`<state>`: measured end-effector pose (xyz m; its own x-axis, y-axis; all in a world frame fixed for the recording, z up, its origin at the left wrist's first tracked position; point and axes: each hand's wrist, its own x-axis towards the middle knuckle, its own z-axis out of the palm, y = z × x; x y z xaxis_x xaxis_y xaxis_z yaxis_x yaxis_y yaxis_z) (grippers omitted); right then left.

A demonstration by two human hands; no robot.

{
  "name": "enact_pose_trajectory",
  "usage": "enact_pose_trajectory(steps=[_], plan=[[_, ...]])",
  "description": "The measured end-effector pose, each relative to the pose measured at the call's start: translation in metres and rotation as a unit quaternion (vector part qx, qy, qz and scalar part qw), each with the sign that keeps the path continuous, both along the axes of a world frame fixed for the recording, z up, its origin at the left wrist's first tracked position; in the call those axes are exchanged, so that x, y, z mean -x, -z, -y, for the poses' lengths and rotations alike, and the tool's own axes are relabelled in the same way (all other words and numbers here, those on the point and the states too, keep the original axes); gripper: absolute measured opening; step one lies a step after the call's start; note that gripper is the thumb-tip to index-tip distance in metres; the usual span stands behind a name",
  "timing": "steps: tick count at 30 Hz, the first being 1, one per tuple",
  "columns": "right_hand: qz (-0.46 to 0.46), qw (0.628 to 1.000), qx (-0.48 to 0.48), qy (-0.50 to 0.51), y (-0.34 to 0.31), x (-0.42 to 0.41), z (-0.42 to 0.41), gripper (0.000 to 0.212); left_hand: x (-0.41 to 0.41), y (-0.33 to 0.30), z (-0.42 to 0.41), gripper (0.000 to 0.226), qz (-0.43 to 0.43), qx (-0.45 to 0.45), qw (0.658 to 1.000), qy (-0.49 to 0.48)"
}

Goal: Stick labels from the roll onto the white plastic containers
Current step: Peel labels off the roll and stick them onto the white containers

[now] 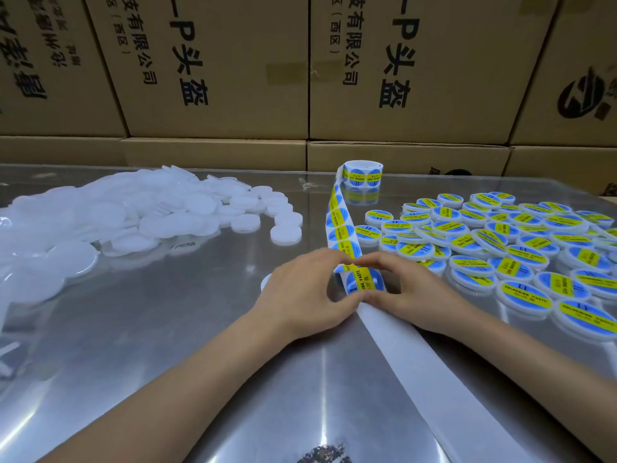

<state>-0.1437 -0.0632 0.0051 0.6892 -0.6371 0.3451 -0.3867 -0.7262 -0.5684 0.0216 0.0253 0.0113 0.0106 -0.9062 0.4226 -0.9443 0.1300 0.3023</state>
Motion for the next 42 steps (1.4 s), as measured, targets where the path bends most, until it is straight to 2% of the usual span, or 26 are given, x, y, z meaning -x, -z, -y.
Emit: enact_pose_trajectory(steps=[5,9,13,17,19,22,25,28,32,34,38,42], plan=[[0.013,0.999,0.033,0.024,0.000,0.000,-0.003,0.031,-0.006,0.000,0.003,0.039,0.012,-0.059,0.998,-0.005],[0.030,0.998,0.048,0.019,-0.003,-0.002,-0.008,0.017,-0.006,-0.001,0.003,0.054,0.034,-0.087,0.996,0.012],[0.194,0.977,-0.083,0.012,-0.014,-0.006,-0.017,0.039,-0.007,-0.006,0.002,0.071,0.026,-0.101,0.993,0.049],[0.345,0.909,-0.233,0.019,-0.022,-0.009,-0.020,0.037,-0.007,-0.004,0.000,0.077,0.005,-0.106,0.993,0.048],[0.368,0.889,-0.273,0.024,-0.022,-0.008,-0.020,0.030,-0.006,-0.005,-0.001,0.070,0.021,-0.103,0.994,0.011],[0.323,0.907,-0.270,0.023,-0.021,-0.008,-0.021,0.024,-0.011,-0.012,-0.004,0.074,0.104,-0.083,0.984,-0.114],[0.307,0.905,-0.291,0.035,-0.021,-0.009,-0.023,0.013,-0.021,-0.022,-0.010,0.090,0.137,-0.160,0.949,-0.236],[0.283,0.917,-0.277,0.045,-0.022,-0.010,-0.026,0.011,-0.028,-0.027,-0.012,0.082,0.127,-0.232,0.923,-0.279],[0.267,0.927,-0.259,0.051,-0.024,-0.011,-0.025,0.019,-0.025,-0.027,-0.011,0.056,0.093,-0.182,0.951,-0.233],[0.260,0.930,-0.252,0.052,-0.026,-0.010,-0.024,0.014,-0.021,-0.026,-0.010,0.050,0.066,-0.139,0.972,-0.180],[0.266,0.929,-0.253,0.052,-0.030,-0.008,-0.025,0.005,-0.014,-0.018,-0.007,0.053,0.013,-0.044,0.998,-0.037],[0.281,0.910,-0.298,0.058,-0.027,-0.007,-0.026,0.005,-0.007,-0.013,-0.007,0.058,-0.039,0.043,0.997,0.050]])
